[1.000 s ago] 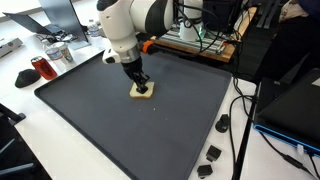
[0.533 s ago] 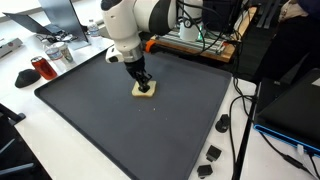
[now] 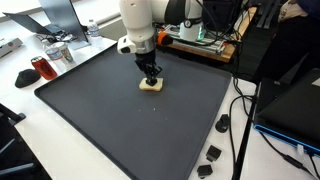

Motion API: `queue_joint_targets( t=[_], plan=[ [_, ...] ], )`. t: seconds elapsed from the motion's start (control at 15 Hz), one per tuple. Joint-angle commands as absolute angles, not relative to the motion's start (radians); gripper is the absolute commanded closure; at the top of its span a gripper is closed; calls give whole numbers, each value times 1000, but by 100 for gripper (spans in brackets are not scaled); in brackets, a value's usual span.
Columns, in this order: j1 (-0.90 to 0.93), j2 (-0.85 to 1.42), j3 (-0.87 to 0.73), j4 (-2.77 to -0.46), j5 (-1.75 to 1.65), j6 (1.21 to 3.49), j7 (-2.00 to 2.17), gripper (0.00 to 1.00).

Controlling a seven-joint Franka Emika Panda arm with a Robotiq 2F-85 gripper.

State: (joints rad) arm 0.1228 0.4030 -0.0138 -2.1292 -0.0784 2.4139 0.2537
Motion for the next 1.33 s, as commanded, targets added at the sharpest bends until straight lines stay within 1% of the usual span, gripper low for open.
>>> queue_joint_targets(
  t=[0.0,0.67,0.93,1.27],
  plan=[
    [152,317,-31,-2192,-127,2399,322,95],
    [185,280,-15,-2147,-199,2270,467,95],
    [244,299,-23,-2085,-290,2208,628,95],
    [304,339,3,-1972,-397,2050,792,95]
  ],
)
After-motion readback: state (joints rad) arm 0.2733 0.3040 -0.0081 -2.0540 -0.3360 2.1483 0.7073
